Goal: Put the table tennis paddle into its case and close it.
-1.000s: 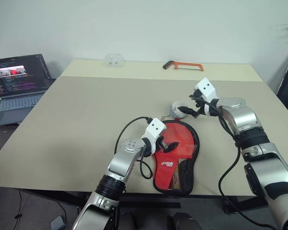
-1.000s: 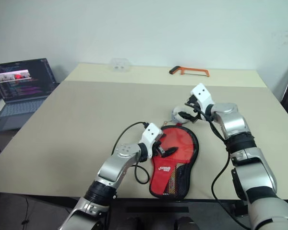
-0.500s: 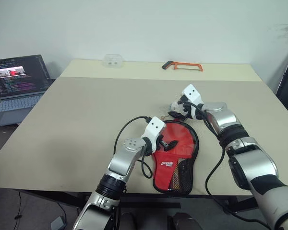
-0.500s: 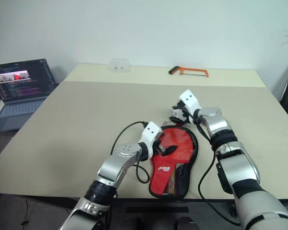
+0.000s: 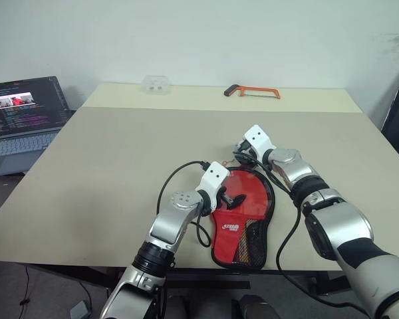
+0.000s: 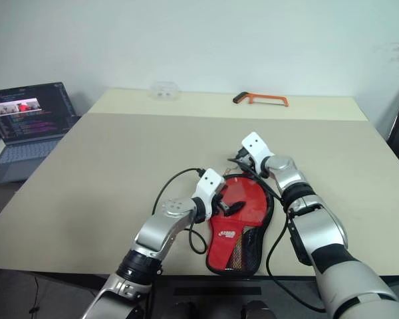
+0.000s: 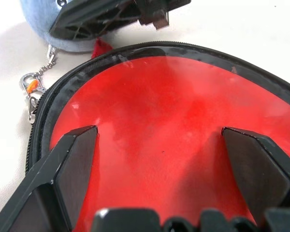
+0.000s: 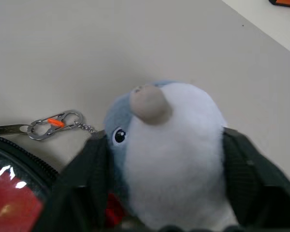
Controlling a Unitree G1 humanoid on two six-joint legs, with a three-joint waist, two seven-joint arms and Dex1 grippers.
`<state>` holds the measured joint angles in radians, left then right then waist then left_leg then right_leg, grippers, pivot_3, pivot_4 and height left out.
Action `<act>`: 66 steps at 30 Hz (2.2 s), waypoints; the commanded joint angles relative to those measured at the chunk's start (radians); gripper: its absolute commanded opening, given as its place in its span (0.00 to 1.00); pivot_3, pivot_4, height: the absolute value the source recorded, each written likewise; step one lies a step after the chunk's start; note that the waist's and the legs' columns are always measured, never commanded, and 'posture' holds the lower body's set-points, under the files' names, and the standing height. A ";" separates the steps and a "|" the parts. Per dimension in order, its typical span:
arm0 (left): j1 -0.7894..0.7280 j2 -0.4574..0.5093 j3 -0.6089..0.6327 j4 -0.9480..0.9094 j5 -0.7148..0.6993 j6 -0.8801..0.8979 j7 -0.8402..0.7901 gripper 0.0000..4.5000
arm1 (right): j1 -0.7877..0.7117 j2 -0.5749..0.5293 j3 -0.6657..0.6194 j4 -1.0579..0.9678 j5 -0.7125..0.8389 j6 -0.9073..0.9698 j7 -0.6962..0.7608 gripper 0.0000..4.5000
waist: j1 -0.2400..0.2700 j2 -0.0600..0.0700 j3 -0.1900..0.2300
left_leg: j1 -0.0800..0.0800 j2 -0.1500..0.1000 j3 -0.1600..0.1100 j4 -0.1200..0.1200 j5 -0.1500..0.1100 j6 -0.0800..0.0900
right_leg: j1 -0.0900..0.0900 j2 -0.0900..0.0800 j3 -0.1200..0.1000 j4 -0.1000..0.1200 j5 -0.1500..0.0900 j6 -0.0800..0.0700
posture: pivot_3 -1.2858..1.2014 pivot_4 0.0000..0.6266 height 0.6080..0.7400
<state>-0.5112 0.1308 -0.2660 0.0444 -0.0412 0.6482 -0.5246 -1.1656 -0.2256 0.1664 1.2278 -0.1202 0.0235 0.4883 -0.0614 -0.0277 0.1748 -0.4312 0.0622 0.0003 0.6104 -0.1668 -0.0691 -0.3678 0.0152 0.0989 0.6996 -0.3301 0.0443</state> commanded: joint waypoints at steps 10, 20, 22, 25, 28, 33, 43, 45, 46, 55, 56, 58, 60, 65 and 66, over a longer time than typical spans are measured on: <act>0.053 0.012 -0.017 0.028 0.001 0.060 0.021 1.00 | -0.054 -0.087 -0.005 0.019 -0.072 -0.051 -0.082 0.06 | 0.002 0.000 0.000 | 0.000 0.000 0.000 0.000 0.000 0.000 | 0.000 0.000 0.000 0.000 0.000 0.000 | 0.52 0.24 1.00; 0.059 -0.002 -0.046 0.031 0.003 0.047 0.017 1.00 | -0.033 -0.210 0.002 0.025 -0.117 -0.068 -0.055 0.05 | 0.005 0.000 0.000 | 0.000 -0.001 0.001 0.000 0.000 0.000 | 0.000 -0.001 0.000 -0.001 0.000 0.000 | 0.52 0.24 1.00; 0.058 -0.004 -0.052 0.033 0.003 0.046 0.015 1.00 | -0.018 -0.239 0.013 0.017 -0.130 -0.078 -0.038 0.05 | 0.006 0.000 0.000 | 0.000 -0.001 0.001 0.000 0.000 0.000 | 0.000 -0.001 0.000 -0.002 0.000 0.000 | 0.52 0.24 1.00; 0.054 -0.003 -0.064 0.042 0.005 0.042 0.007 1.00 | 0.009 -0.287 0.019 -0.001 -0.143 -0.091 -0.004 0.05 | 0.008 0.000 0.000 | 0.000 -0.001 0.000 0.000 0.000 0.000 | 0.001 -0.001 0.000 -0.002 0.000 0.000 | 0.52 0.24 1.00; 0.043 -0.004 -0.075 0.054 0.006 0.034 -0.005 1.00 | 0.052 -0.349 0.037 -0.035 -0.170 -0.124 0.036 0.05 | 0.011 0.000 0.000 | 0.000 -0.002 0.000 0.000 0.000 0.000 | 0.001 -0.002 0.000 -0.002 0.000 0.000 | 0.52 0.24 1.00; 0.018 -0.004 -0.087 0.082 0.007 0.022 -0.023 1.00 | 0.143 -0.451 0.044 -0.147 -0.172 -0.134 0.155 0.05 | 0.022 0.001 0.000 | 0.000 -0.003 0.000 0.000 0.000 0.000 | 0.002 -0.003 0.000 -0.003 0.000 0.001 | 0.52 0.24 1.00; -0.021 -0.006 -0.102 0.140 0.013 -0.008 -0.057 1.00 | 0.519 -0.730 0.031 -0.733 -0.121 -0.094 0.525 0.05 | 0.038 0.006 -0.003 | 0.004 -0.004 -0.003 0.000 0.000 0.000 | 0.012 -0.004 -0.003 -0.012 -0.001 0.004 | 0.52 0.24 1.00; -0.026 -0.006 -0.109 0.147 0.015 -0.014 -0.063 1.00 | 0.601 -0.775 0.017 -0.889 -0.072 -0.060 0.603 0.05 | 0.037 0.008 -0.004 | 0.005 -0.005 -0.004 -0.001 0.000 0.000 | 0.017 -0.004 -0.005 -0.017 -0.001 0.007 | 0.52 0.24 1.00; -0.027 -0.008 -0.112 0.147 0.014 -0.015 -0.067 1.00 | 0.631 -0.789 0.009 -0.948 -0.050 -0.037 0.630 0.05 | 0.036 0.008 -0.004 | 0.006 -0.005 -0.004 -0.001 -0.001 0.000 | 0.017 -0.004 -0.005 -0.019 -0.001 0.008 | 0.52 0.24 1.00; -0.038 -0.026 -0.129 0.167 0.019 -0.023 -0.083 1.00 | 0.886 -0.966 -0.064 -1.344 0.143 0.090 0.870 0.05 | 0.037 0.009 -0.005 | 0.006 -0.006 -0.004 -0.001 -0.001 0.000 | 0.019 -0.005 -0.004 -0.020 -0.001 0.009 | 0.52 0.24 1.00; -0.039 -0.026 -0.130 0.170 0.020 -0.024 -0.084 1.00 | 0.906 -0.979 -0.073 -1.375 0.165 0.101 0.887 0.05 | 0.037 0.009 -0.005 | 0.007 -0.006 -0.004 -0.001 -0.001 0.000 | 0.019 -0.005 -0.004 -0.020 -0.001 0.009 | 0.52 0.24 1.00; -0.041 -0.025 -0.133 0.175 0.022 -0.026 -0.089 1.00 | 0.942 -1.000 -0.092 -1.443 0.215 0.128 0.918 0.05 | 0.036 0.009 -0.005 | 0.007 -0.006 -0.004 -0.001 -0.001 0.001 | 0.019 -0.005 -0.004 -0.020 -0.001 0.009 | 0.52 0.24 1.00; -0.042 -0.022 -0.138 0.180 0.029 -0.027 -0.095 1.00 | 0.962 -1.005 -0.108 -1.511 0.275 0.178 0.940 0.05 | 0.035 0.009 -0.005 | 0.007 -0.006 -0.005 -0.001 -0.001 0.001 | 0.019 -0.005 -0.004 -0.020 -0.001 0.009 | 0.52 0.24 1.00; -0.036 -0.011 -0.150 0.173 0.033 -0.025 -0.112 1.00 | 1.029 -1.026 -0.104 -1.640 0.341 0.215 0.983 0.05 | 0.036 0.008 -0.005 | 0.007 -0.006 -0.005 -0.001 -0.001 0.001 | 0.019 -0.005 -0.004 -0.020 -0.001 0.009 | 0.52 0.24 1.00; -0.037 -0.010 -0.151 0.175 0.035 -0.024 -0.113 1.00 | 1.050 -1.029 -0.102 -1.667 0.350 0.217 0.988 0.05 | 0.036 0.008 -0.005 | 0.007 -0.006 -0.005 -0.001 -0.001 0.001 | 0.019 -0.005 -0.004 -0.020 -0.001 0.009 | 0.52 0.24 1.00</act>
<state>-0.5822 0.1152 -0.3628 0.1657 -0.0222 0.5945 -0.6169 -0.1379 -1.2359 0.0751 -0.3789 0.1905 0.2352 1.4386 -0.0255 -0.0194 0.1698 -0.4246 0.0562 -0.0045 0.6092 -0.1675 -0.0685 -0.3491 0.0100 0.0944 0.6795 -0.3314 0.0530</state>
